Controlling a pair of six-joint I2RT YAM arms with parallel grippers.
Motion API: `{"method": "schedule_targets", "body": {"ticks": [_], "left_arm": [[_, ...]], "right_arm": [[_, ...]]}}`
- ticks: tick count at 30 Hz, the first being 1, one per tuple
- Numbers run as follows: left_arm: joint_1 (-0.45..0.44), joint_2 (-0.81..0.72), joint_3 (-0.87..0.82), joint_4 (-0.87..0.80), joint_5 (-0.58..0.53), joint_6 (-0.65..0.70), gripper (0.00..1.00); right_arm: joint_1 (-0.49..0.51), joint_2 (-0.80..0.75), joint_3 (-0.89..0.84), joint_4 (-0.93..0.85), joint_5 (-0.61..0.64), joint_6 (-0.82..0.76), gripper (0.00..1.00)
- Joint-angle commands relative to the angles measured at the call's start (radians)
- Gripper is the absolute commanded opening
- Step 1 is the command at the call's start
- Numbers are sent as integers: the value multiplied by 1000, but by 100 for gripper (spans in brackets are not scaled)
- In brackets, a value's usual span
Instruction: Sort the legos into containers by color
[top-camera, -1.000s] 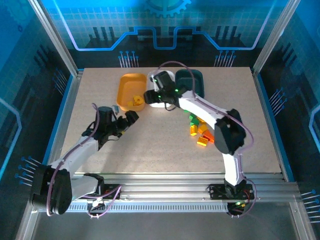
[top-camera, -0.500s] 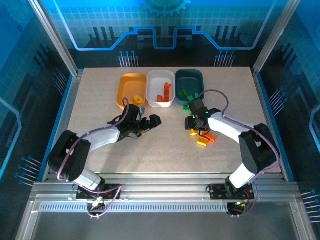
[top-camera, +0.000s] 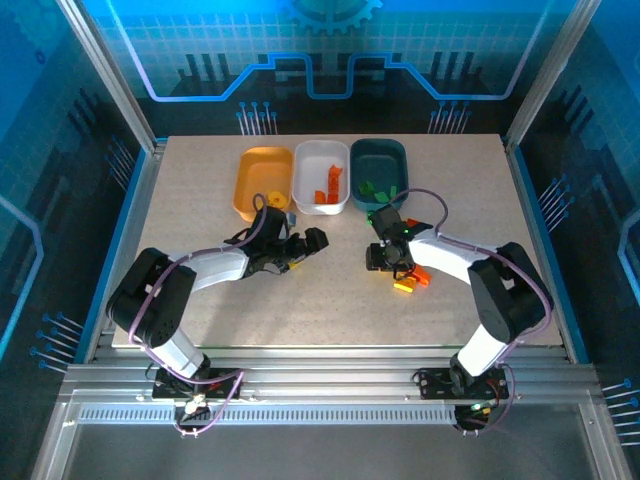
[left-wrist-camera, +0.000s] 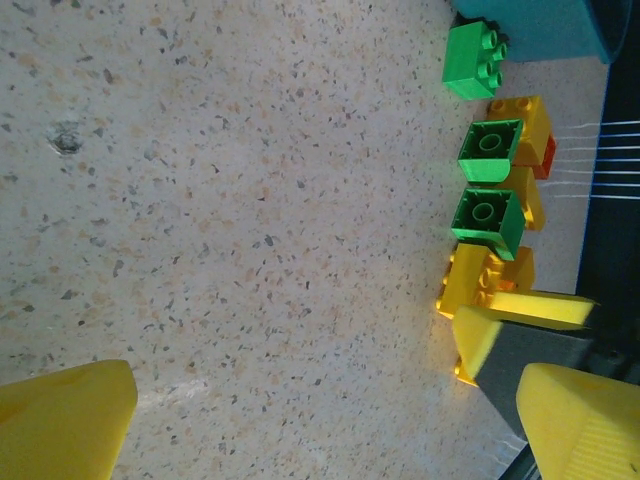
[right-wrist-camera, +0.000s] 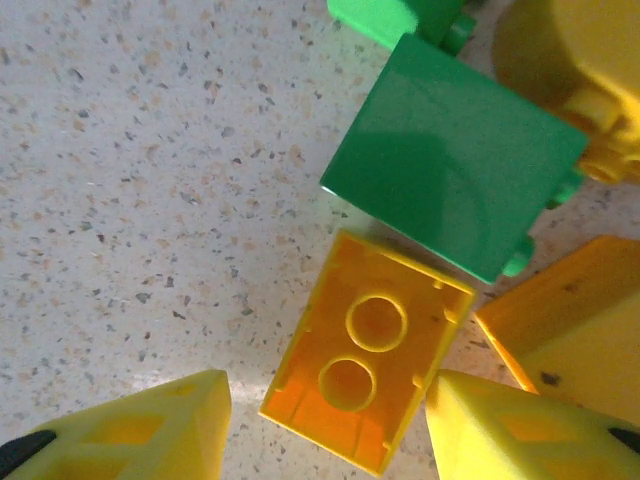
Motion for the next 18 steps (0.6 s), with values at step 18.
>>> {"method": "schedule_targets", "body": {"ticks": [18], "left_arm": [[79,-134,12,-116,-27,80,99]], "right_arm": [[43,145,143,14,70,2,39]]}}
